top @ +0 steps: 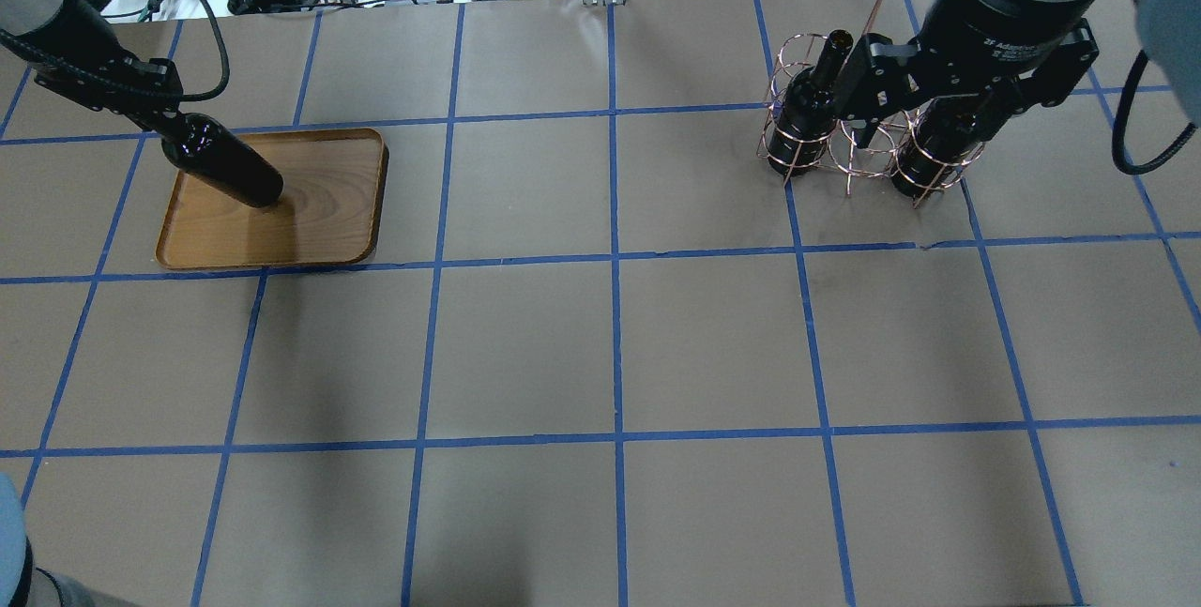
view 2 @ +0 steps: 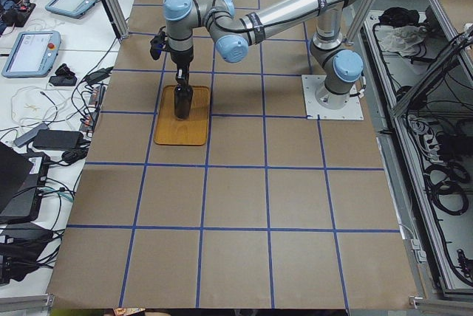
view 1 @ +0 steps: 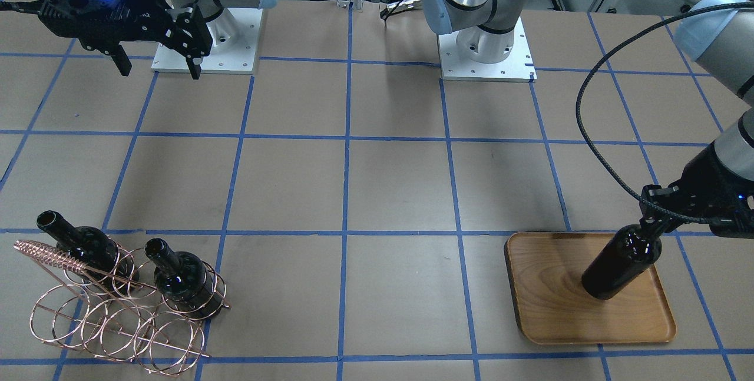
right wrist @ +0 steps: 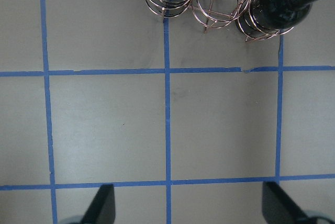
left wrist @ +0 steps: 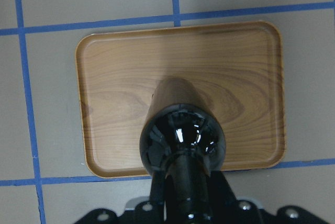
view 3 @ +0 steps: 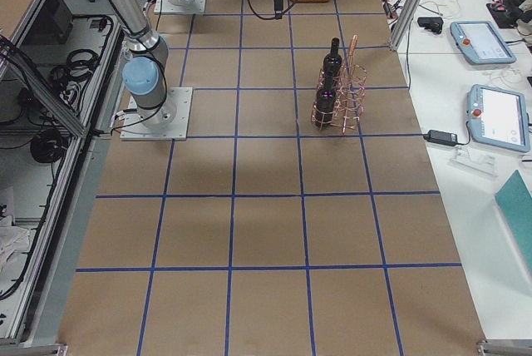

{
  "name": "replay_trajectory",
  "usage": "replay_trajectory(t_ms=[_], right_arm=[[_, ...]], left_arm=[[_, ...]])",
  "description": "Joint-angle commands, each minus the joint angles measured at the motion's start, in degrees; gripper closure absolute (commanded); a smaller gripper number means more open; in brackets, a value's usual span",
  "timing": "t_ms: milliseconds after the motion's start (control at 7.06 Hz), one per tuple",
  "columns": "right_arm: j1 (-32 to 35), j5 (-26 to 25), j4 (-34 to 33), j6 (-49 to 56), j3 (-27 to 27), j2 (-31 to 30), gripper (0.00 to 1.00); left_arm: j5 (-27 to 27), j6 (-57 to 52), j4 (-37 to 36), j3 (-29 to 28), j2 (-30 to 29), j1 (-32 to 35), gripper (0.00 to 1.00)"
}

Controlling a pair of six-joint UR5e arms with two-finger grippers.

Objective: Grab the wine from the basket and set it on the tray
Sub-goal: 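Open the left gripper and release the bottle on the tray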

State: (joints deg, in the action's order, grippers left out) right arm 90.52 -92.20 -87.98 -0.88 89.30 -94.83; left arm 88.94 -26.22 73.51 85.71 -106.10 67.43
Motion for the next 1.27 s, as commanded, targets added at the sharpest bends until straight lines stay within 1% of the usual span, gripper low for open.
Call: replay_trajectory(t_ms=[0, 142, 283, 425, 566, 708, 850, 991, 1133], right_arm=[[0.0, -0.08, 0.0, 0.0, 0.0, 0.0, 0.0], [0.0, -0.08, 0.0, 0.0, 0.0, 0.0, 0.0], [0.0, -0.08, 0.0, 0.0, 0.0, 0.0, 0.0], [0.0, -0.08, 0.0, 0.09, 0.0, 0.0, 0.0], [0.0, -0.08, 0.09, 0.09, 0.0, 0.0, 0.0], [0.0, -0.17, 0.0, 0.09, 0.0, 0.0, 0.0], [0.0, -0.17, 0.09, 0.09, 0.0, 0.0, 0.0], [0.0, -0.17, 0.09, 0.09, 0.0, 0.0, 0.0], [0.0, -0.17, 0.09, 0.09, 0.0, 0.0, 0.0]], left_arm=[[-0.26, -0.06, -0.12, 0.07, -0.16, -0.02, 0.02], [-0.26, 0.03, -0.03, 0.07, -0.25, -0.11, 0.0], [-0.17, 0.03, 0.06, -0.02, 0.19, -0.02, 0.0], [0.09, 0.03, 0.15, -0.19, 1.76, 0.59, 0.0], [0.18, 0.11, 0.93, -0.28, 4.12, 0.95, 0.0], [0.01, 0.81, 5.2, -1.15, 7.19, 1.56, 0.0], [0.0, 4.39, 11.42, -2.21, 11.05, 3.65, 0.0], [-0.08, 10.95, 12.27, -2.22, 15.18, 6.72, 0.0], [0.09, 13.8, 12.97, -1.61, 17.48, 9.36, 0.0]])
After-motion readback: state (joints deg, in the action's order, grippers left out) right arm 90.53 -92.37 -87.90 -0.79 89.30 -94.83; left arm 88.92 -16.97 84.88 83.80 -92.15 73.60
